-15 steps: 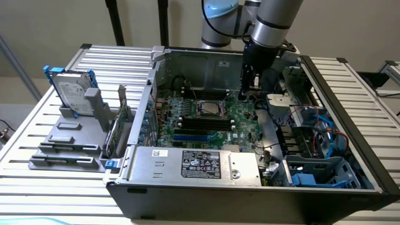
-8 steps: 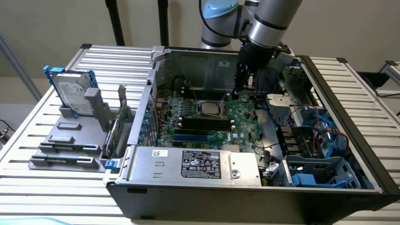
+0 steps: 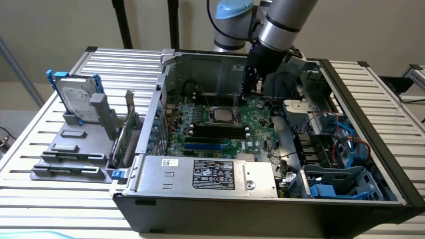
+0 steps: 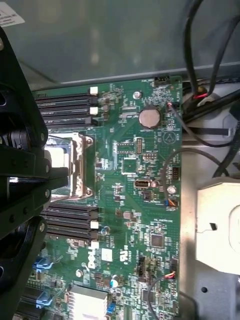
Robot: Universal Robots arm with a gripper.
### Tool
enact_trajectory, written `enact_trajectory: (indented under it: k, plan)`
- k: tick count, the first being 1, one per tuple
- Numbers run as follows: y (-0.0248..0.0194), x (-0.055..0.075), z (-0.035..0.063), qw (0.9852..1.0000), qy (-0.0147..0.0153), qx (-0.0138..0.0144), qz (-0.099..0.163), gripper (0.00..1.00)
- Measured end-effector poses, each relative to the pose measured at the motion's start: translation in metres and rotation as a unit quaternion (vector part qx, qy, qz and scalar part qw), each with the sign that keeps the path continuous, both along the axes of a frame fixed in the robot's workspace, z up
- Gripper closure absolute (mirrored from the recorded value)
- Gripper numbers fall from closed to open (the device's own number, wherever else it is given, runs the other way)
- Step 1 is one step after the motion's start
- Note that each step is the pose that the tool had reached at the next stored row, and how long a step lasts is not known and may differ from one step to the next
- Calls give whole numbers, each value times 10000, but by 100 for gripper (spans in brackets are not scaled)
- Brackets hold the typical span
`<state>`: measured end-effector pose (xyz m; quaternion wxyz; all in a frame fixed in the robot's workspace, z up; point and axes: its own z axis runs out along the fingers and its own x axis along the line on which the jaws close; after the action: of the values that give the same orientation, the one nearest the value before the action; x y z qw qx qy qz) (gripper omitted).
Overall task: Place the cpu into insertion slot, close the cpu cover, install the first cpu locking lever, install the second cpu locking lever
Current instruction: 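Close the cpu cover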
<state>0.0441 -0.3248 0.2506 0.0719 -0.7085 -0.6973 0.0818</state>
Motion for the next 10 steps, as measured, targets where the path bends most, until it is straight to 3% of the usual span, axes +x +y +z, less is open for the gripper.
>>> enact_trajectory:
  k: [5,10]
  plan:
    - [-4,-106,-16,10000,57,-1,12,89]
    - [-18,-215,-51,10000,92,-1,30,89]
